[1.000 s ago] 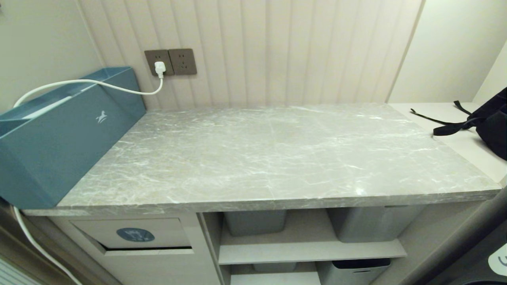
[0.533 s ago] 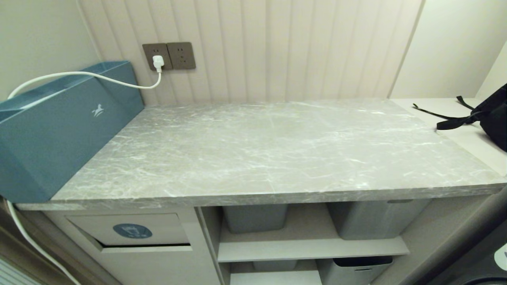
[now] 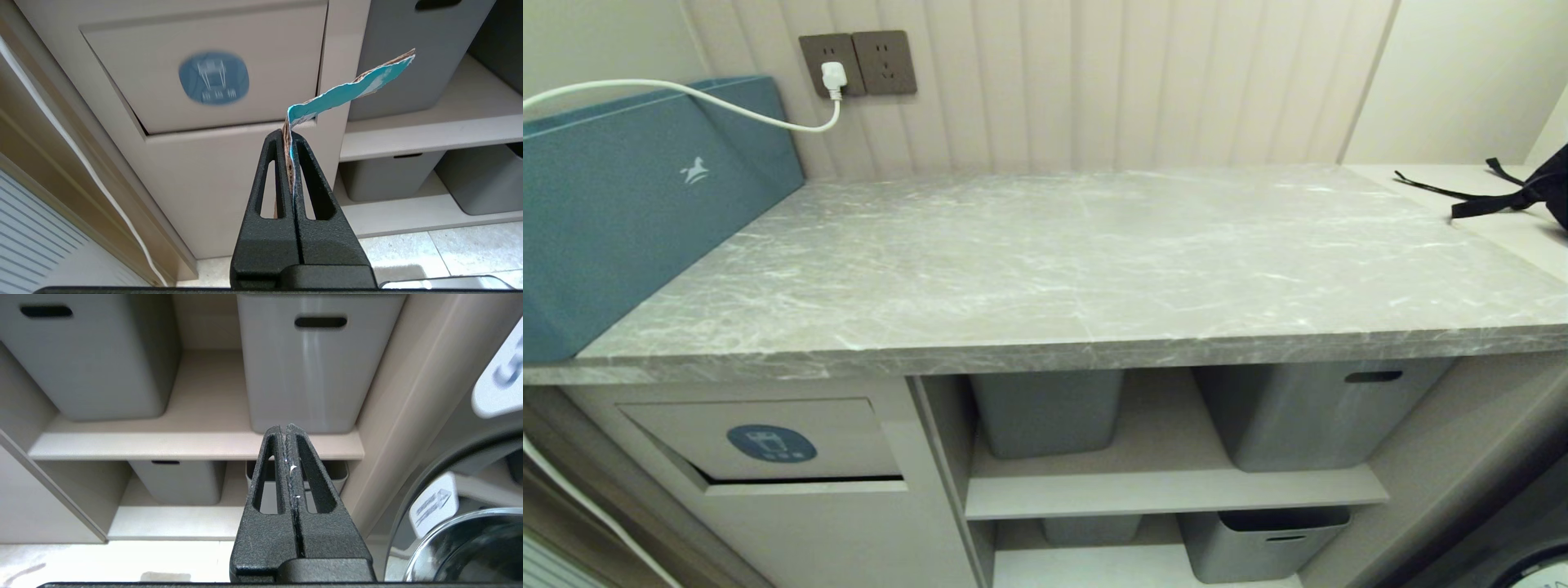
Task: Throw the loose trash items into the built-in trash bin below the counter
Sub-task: Put the garbage in the trash can
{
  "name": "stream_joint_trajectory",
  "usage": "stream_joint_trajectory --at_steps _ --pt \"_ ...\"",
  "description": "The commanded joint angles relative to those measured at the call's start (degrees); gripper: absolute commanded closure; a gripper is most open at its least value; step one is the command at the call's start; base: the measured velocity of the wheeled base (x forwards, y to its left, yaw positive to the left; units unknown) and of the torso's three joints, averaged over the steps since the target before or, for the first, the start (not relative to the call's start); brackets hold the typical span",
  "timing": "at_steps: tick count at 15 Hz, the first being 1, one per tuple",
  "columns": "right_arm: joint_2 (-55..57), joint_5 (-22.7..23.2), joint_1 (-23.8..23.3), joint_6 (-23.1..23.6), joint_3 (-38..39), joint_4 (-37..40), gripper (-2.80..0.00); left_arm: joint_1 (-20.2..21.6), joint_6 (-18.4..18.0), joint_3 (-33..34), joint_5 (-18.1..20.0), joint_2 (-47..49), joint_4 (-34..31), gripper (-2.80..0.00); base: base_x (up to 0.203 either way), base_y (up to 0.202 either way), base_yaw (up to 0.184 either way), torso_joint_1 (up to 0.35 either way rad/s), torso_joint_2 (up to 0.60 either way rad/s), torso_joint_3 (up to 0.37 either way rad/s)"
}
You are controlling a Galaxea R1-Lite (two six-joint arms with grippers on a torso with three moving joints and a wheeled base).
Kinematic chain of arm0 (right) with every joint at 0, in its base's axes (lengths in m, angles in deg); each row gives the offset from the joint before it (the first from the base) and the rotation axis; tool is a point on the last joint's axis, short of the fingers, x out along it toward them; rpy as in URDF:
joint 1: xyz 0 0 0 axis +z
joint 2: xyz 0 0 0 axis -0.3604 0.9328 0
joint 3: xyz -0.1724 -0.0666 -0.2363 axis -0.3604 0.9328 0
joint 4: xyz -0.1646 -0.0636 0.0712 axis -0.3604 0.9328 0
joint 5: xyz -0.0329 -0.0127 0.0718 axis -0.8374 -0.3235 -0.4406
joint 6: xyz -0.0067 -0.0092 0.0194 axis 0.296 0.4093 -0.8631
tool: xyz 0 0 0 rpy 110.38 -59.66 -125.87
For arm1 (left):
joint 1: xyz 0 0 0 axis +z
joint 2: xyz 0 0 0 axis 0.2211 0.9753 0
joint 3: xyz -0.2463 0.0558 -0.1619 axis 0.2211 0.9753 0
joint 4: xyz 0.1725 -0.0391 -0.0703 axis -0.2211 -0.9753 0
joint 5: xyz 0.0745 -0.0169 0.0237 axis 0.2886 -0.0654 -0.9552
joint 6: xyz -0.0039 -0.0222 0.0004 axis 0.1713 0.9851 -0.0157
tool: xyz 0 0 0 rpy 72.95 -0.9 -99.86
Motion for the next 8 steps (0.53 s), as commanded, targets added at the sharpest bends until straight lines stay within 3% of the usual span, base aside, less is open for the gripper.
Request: stream_joint_trajectory --at_steps 1,8 --pt "-0.09 0.04 0.02 0.04 0.00 -0.01 0.00 0.00 0.55 0.00 -0.49 0.00 0.00 0.00 0.000 0.000 0.000 -0.203 0.48 0.276" --pt "0.00 0.04 0.02 -0.04 0.00 -0.01 0.00 0.00 2.43 0.00 -1.28 0.00 0.09 0.00 0.000 0.000 0.000 -0.176 0.47 0.292"
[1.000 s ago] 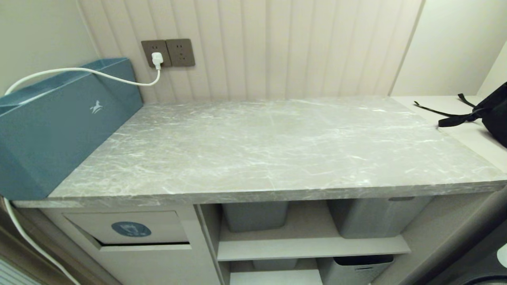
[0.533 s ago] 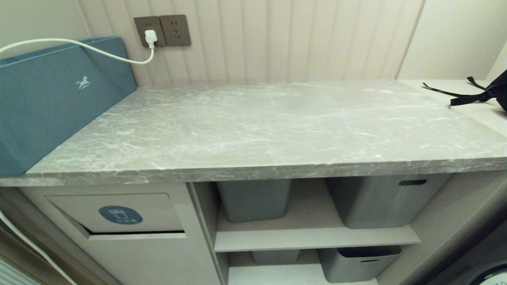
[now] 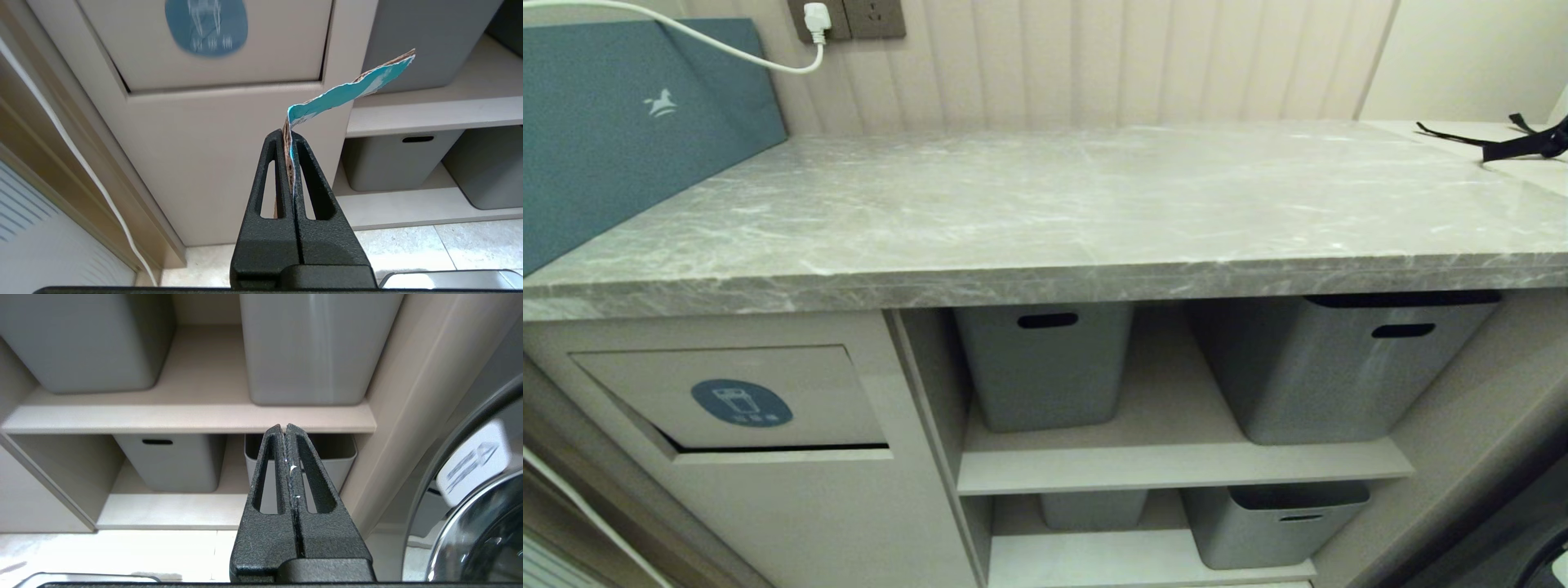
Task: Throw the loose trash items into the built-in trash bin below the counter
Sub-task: Put the garbage in the trash can
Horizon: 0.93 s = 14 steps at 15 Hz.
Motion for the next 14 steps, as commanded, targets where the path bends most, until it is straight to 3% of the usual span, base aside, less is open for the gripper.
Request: stream_joint_trajectory --at_steps 1,5,14 --pt "-0.09 -0.01 0.04 0.00 0.00 0.04 0.00 0.00 0.83 0.00 -0.29 0.00 0.03 0.00 0.000 0.000 0.000 -0.162 0.46 0.309" --pt "-0.09 0.02 0.02 0.00 0.00 0.04 0.00 0.00 0.83 0.00 -0.37 0.00 0.03 0.00 0.000 0.000 0.000 -0.124 0.43 0.300" --pt "-0.09 0.02 0.02 0.00 0.00 0.04 0.00 0.00 0.36 -2.49 -0.14 0.10 0.21 0.00 0.000 0.000 0.000 -0.012 0.05 0.038"
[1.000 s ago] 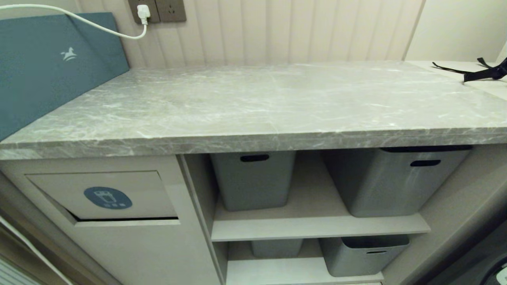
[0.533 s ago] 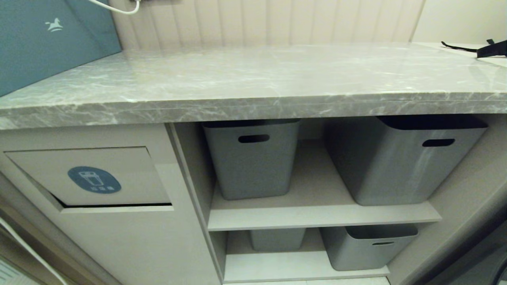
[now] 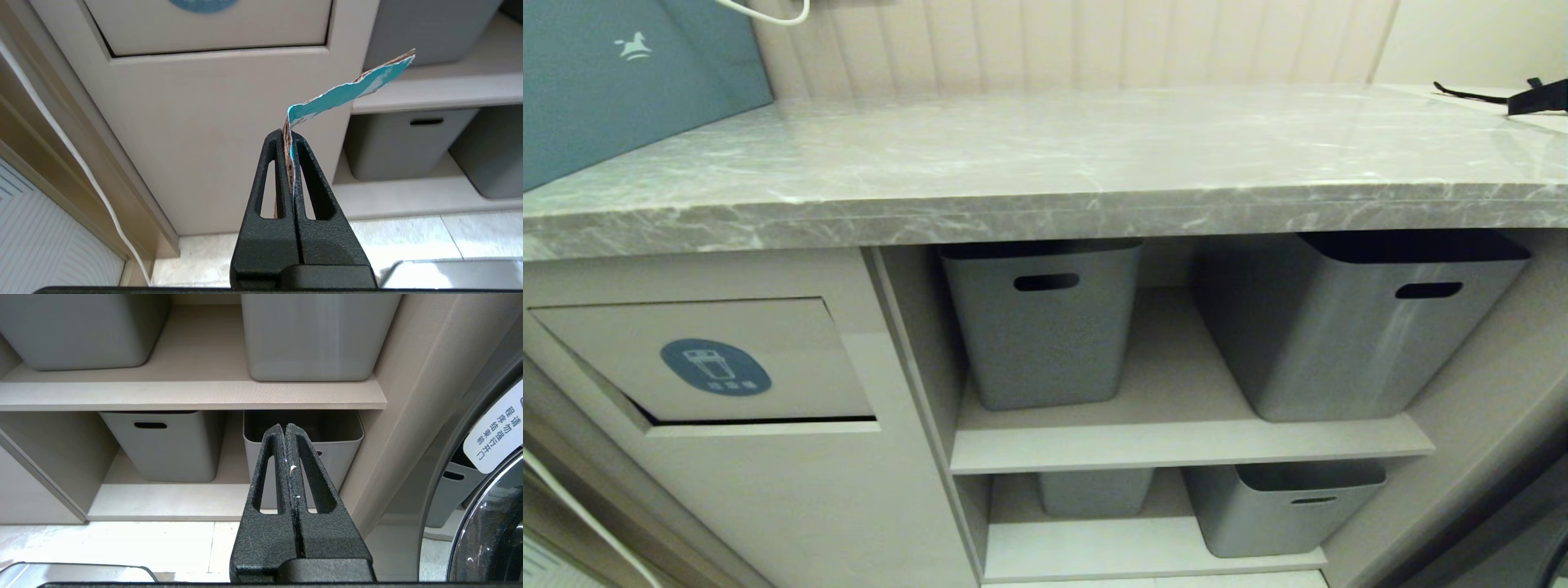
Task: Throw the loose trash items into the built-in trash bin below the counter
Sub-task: Put the garbage in the trash can
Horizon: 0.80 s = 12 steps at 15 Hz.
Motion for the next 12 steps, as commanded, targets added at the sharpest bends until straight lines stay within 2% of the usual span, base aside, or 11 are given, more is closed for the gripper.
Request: stream_joint_trajectory --at_steps 1,4,6,10,12 --pt "-0.09 -0.03 0.02 0.02 0.00 -0.01 0.00 0.00 0.08 -3.65 0.04 0.63 0.95 0.00 0.000 0.000 0.000 0.000 0.00 0.000" --pt "-0.09 0.06 0.02 0.02 0.00 -0.01 0.00 -0.17 0.41 -6.04 0.04 8.07 7.54 0.00 0.000 0.000 0.000 0.000 0.00 0.000" --pt "-0.08 0.04 0.04 0.02 0.00 -0.01 0.00 -0.71 0.72 -6.52 -0.06 18.73 15.34 0.00 0.000 0.000 0.000 0.000 0.00 0.000" --pt "0.00 0.06 0.02 0.02 0.00 -0.01 0.00 -0.73 2.89 -7.85 -0.84 47.51 35.84 0.00 0.000 0.000 0.000 0.000 0.00 0.000" --pt "-0.09 -0.03 0.02 0.02 0.00 -0.01 0.00 -0.45 3.88 -6.21 -0.94 60.82 48.81 0.00 0.000 0.000 0.000 0.000 0.00 0.000"
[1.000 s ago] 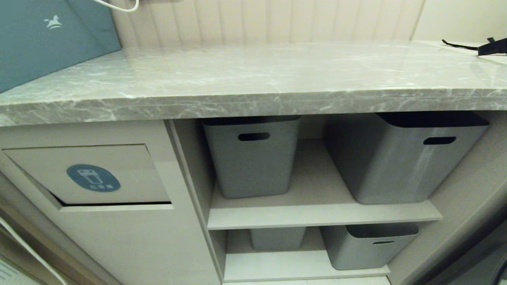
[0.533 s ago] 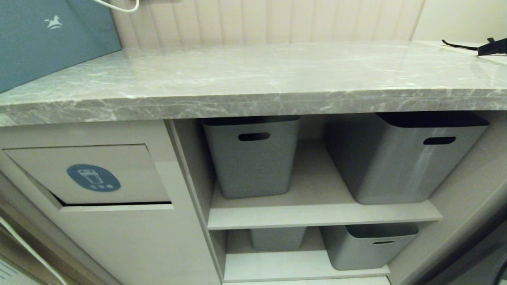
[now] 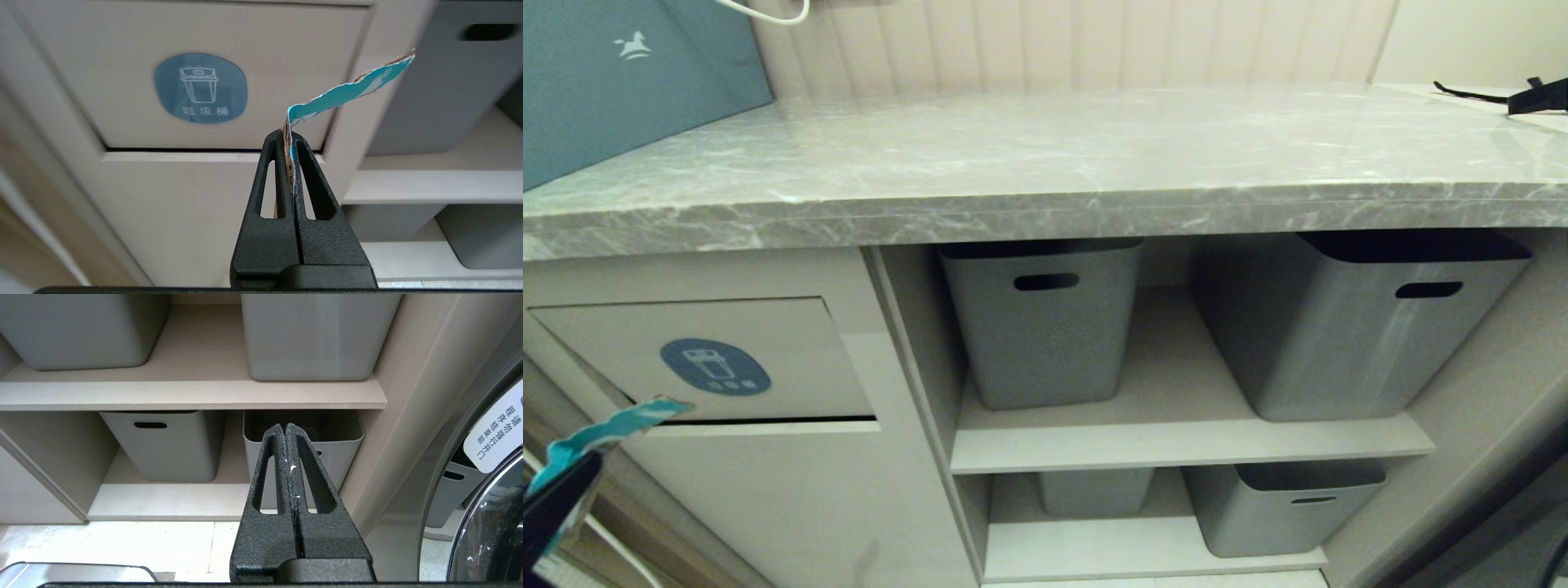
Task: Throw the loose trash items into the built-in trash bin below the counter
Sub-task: Put the garbage in the trash can
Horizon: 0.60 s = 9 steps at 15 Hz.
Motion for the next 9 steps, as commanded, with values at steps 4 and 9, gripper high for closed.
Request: stream_joint_trajectory --at_steps 4,9 --pt "0.00 0.04 0.02 0.02 0.00 0.00 0.00 4.39 2.67 6.40 0.17 38.19 35.66 0.00 0.000 0.000 0.000 0.000 0.00 0.000" --pt "0.00 0.04 0.02 0.02 0.00 0.00 0.00 5.57 0.18 7.88 1.13 49.21 44.64 0.00 0.000 0.000 0.000 0.000 0.00 0.000"
